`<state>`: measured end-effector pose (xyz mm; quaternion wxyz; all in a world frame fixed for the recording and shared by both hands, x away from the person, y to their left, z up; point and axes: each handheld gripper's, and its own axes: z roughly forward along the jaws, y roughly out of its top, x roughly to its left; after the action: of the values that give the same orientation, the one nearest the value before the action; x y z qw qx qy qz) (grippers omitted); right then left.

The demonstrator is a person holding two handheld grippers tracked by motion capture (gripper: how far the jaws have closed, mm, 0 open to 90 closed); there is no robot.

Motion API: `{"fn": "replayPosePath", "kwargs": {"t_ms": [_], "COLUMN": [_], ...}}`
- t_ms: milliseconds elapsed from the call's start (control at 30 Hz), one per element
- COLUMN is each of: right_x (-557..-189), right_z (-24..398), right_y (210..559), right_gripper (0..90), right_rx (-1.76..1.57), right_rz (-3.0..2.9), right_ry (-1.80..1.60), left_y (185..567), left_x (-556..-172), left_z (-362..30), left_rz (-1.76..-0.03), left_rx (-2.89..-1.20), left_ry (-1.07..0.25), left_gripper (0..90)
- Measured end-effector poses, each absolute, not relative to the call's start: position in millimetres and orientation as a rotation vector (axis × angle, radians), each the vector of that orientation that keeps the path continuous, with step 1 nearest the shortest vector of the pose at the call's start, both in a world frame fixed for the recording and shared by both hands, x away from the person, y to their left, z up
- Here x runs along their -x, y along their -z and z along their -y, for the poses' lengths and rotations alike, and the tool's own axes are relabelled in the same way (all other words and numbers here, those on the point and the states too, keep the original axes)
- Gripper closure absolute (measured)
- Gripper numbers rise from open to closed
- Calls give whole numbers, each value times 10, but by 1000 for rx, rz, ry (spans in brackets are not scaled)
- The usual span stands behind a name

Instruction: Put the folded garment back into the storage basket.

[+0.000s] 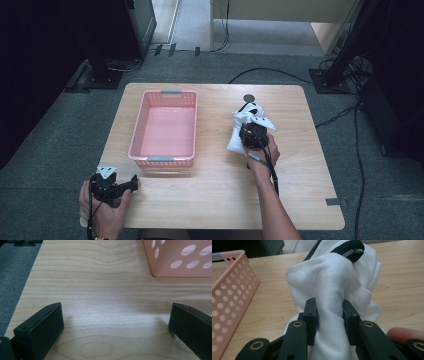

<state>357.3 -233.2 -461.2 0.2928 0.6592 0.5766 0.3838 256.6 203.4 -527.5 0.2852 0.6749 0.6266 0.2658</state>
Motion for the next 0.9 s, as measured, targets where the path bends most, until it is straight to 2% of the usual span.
{"fn": "replayPosePath", "kwargs": {"t_ms": [900], "right_x": [-3631], "right_z": [2066], "right_y": [4298], "right_gripper": [718], "right_rx": [-1732], "right_rz": [-1534], "right_ry": [-1101], "left_y": [5276], "left_x": [-2566], "left_z": [-2033], "left_rz": [-1677], "left_rx": [-1802], "left_ry": [-711], "left_gripper": [0]}}
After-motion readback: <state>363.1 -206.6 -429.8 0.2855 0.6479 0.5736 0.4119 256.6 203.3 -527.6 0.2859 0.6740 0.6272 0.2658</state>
